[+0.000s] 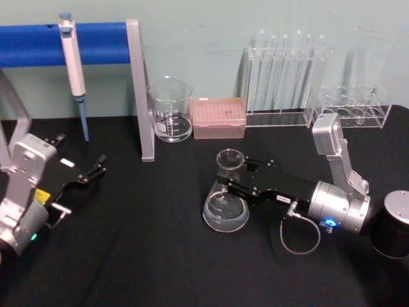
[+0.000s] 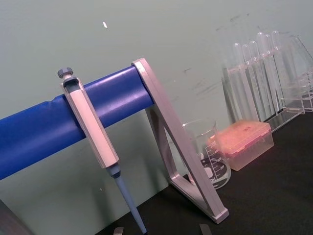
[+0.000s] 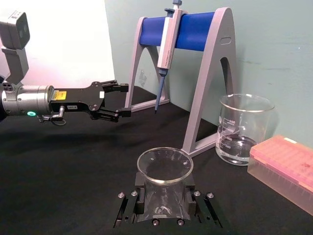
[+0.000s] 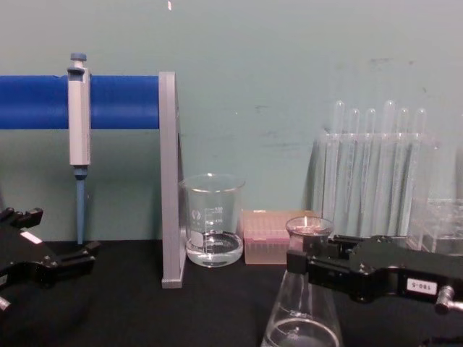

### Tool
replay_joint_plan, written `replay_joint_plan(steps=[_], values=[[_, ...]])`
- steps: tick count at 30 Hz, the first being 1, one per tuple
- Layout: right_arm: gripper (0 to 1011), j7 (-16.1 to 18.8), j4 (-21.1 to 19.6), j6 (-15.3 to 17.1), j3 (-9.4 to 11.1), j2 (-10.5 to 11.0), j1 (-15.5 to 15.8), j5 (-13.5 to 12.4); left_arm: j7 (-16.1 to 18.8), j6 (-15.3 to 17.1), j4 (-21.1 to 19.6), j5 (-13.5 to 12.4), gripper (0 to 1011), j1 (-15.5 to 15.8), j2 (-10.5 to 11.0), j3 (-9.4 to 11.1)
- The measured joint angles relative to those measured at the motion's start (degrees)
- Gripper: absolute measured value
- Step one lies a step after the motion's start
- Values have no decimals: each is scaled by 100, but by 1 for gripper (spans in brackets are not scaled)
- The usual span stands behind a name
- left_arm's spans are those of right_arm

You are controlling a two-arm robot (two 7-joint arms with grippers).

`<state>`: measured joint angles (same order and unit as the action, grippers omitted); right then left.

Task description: Grasp the erlenmeyer flask with one hand, shake it three times, then place it back.

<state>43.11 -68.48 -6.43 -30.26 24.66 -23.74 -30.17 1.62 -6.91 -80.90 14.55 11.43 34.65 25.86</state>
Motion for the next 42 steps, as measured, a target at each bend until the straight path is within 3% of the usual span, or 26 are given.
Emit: replay_joint_plan(steps=[21, 25, 35, 42], values=[[484, -6, -6, -6, 2, 0, 3, 2, 0, 0, 0, 0, 1001, 0, 0, 0], [656, -6, -7, -8, 3, -1, 3, 2, 0, 0, 0, 0, 1001, 0, 0, 0], [944, -6, -7, -8, 2, 0, 3, 2, 0, 0, 0, 0, 1001, 0, 0, 0], [1000, -5, -6, -7, 2, 0, 3, 2, 0, 0, 0, 0, 1001, 0, 0, 0]])
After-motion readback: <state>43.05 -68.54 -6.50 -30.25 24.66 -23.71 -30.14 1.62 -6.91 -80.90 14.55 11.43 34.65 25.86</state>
